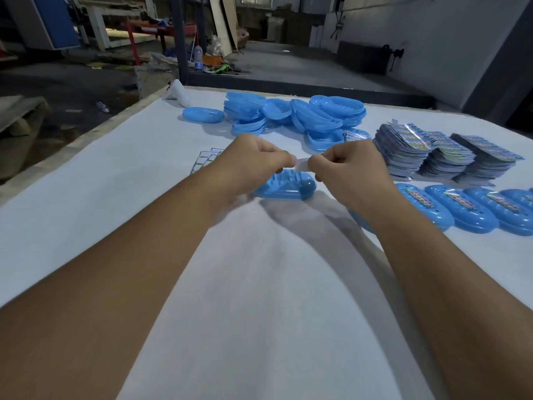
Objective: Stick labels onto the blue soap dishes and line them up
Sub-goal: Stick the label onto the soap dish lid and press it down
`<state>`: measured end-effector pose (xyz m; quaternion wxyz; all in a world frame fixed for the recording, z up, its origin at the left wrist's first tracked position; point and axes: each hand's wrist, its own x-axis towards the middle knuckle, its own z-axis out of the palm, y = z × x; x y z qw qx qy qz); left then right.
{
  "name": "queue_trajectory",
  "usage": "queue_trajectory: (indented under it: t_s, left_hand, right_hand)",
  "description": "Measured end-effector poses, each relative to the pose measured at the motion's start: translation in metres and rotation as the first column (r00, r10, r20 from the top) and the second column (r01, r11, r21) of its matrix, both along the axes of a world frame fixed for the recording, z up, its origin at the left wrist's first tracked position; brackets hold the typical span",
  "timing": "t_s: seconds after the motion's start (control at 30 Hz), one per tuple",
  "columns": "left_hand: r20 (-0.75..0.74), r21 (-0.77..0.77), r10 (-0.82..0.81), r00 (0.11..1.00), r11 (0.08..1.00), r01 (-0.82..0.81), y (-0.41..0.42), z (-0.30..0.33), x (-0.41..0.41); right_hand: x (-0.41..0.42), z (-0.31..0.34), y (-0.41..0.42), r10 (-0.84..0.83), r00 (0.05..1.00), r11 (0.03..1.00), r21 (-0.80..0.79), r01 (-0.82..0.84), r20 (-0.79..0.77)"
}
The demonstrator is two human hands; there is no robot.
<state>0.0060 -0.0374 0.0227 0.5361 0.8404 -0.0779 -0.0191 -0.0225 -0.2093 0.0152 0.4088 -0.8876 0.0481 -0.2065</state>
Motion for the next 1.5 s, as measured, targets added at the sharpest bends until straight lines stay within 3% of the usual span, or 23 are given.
queue_trajectory:
  t_s: [0.13,0.4,0.63,0.87,1.5]
  left_hand:
    - [-0.034,-0.080,-0.051,0.998,0.996,0.048,-0.002,-0.005,-0.002]
    - [0.013,-0.053,-0.084,0.996,0.995,0.084,-0.004,-0.009,-0.002]
    - [0.042,-0.030,0.019,0.999,0.999,-0.017,0.000,-0.005,0.001]
    - [0.043,-0.019,0.088,0.995,0.996,-0.088,0.000,-0.003,0.003]
    - [-0.079,-0.063,0.073,0.994,0.995,-0.078,0.006,-0.013,0.008]
  right_hand:
    - [0.000,-0.001,0.000,0.033,0.999,0.999,-0.004,-0.033,0.024]
    - [0.003,-0.004,0.003,0.087,0.996,0.996,0.027,-0.088,0.035]
    - [0.003,-0.006,0.000,0.210,0.976,0.978,0.009,-0.210,0.057]
    - [0.012,-0.007,-0.011,-0.004,0.998,0.998,-0.055,0.008,0.068]
    - [0.017,-0.013,0.001,-0.003,0.997,0.994,-0.111,-0.005,-0.078]
